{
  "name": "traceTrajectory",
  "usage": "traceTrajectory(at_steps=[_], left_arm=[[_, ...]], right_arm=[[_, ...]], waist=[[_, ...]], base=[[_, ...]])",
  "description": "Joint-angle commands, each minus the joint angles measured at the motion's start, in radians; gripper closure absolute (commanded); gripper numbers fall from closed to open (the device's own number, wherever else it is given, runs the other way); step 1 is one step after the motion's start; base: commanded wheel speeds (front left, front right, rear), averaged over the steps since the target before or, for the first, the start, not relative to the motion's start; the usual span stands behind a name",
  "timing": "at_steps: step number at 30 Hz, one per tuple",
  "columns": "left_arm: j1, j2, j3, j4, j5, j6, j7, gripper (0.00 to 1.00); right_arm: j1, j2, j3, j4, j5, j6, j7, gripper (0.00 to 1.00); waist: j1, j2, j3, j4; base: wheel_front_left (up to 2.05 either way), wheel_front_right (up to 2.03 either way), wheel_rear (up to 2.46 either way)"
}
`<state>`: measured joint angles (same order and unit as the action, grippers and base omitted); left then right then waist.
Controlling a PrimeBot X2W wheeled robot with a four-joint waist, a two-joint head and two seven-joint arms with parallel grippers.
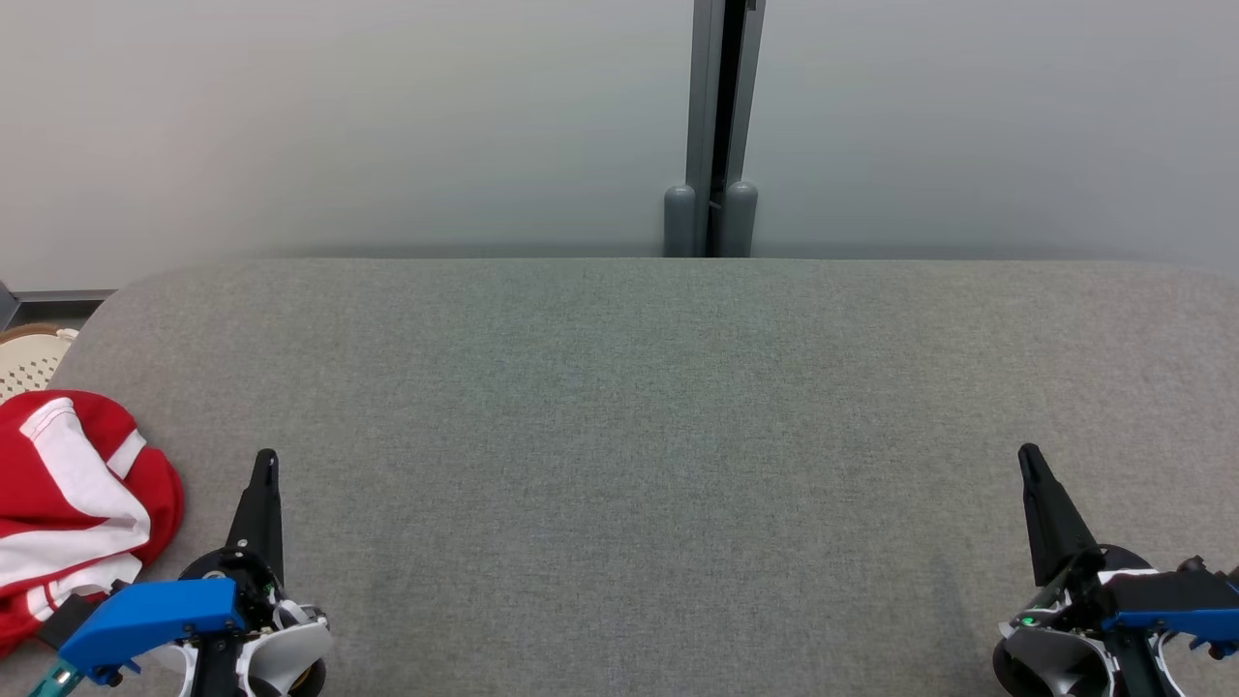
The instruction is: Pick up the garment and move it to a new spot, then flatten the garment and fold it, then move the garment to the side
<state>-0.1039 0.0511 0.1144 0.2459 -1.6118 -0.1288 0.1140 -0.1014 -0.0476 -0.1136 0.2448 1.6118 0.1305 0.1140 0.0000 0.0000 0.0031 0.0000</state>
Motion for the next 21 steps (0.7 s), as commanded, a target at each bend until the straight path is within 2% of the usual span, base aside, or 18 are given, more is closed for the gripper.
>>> traceTrajectory(at_steps=[1,21], left_arm=[[-0.010,-0.002,0.001,-0.004,-0.002,-0.004,0.003,1.00],[-0.010,-0.002,0.001,-0.004,-0.003,-0.004,0.003,1.00]], right_arm=[[-0.013,-0.005,-0.002,-0.003,0.003,0.000,0.003,1.00],[-0.013,-0.005,-0.002,-0.003,0.003,0.000,0.003,1.00]], waist=[[0.0000,0.0000,0.000,0.000],[0.0000,0.0000,0.000,0.000]], base=[[0.00,0.00,0.00],[0.00,0.00,0.00]])
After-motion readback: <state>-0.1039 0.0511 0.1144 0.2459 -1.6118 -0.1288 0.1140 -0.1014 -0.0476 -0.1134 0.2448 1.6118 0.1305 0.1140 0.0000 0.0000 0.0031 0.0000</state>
